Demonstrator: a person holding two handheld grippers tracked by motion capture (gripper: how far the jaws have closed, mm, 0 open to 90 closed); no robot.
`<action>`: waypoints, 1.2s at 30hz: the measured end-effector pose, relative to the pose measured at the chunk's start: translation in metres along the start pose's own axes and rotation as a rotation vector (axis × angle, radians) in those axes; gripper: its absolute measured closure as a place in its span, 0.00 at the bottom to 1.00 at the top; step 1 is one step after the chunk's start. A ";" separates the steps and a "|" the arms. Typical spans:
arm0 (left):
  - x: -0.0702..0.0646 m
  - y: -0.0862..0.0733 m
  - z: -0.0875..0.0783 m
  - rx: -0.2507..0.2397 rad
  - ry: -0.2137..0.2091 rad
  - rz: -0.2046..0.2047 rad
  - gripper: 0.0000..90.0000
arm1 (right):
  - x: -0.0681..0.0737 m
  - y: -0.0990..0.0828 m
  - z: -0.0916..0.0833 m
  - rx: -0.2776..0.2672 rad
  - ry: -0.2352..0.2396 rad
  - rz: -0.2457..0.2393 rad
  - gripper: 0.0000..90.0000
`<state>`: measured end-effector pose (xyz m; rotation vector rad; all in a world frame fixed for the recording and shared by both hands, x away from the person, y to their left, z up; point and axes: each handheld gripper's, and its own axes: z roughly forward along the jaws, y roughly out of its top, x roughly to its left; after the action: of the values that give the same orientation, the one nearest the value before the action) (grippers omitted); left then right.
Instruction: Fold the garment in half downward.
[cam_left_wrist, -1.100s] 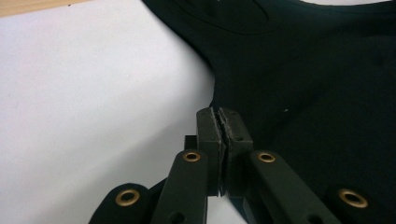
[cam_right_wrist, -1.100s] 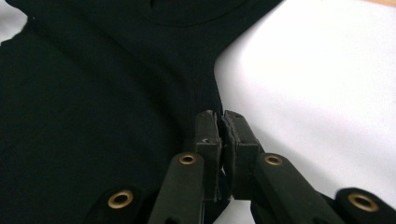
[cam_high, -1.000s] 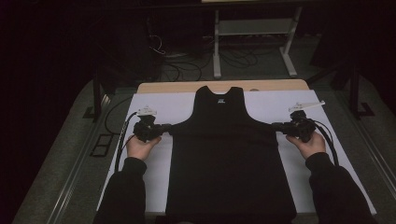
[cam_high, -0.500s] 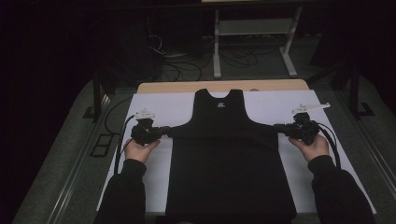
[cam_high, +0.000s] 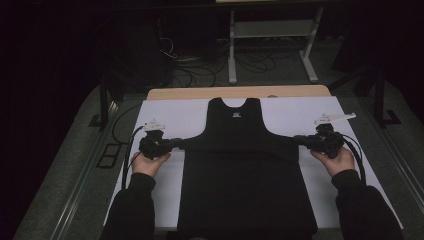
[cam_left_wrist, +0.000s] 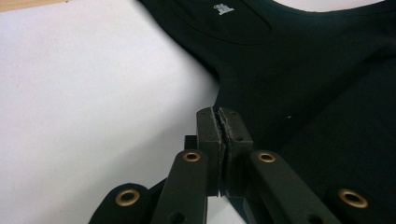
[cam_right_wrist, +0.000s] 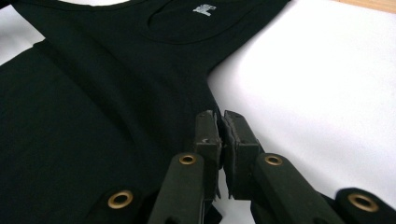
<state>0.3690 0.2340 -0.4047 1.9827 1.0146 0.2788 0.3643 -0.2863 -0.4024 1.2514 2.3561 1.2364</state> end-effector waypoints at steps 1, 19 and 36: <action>-0.001 0.000 -0.001 -0.002 -0.001 0.002 0.96 | 0.001 0.000 0.000 -0.002 -0.001 -0.001 0.93; -0.014 -0.009 -0.015 -0.015 -0.017 -0.007 0.96 | 0.013 -0.007 -0.016 -0.021 0.012 -0.002 0.93; -0.028 -0.018 -0.028 -0.009 -0.035 -0.005 0.96 | 0.023 -0.016 -0.028 -0.020 0.023 -0.002 0.93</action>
<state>0.3258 0.2354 -0.3973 1.9696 0.9946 0.2453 0.3264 -0.2894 -0.3924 1.2355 2.3545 1.2772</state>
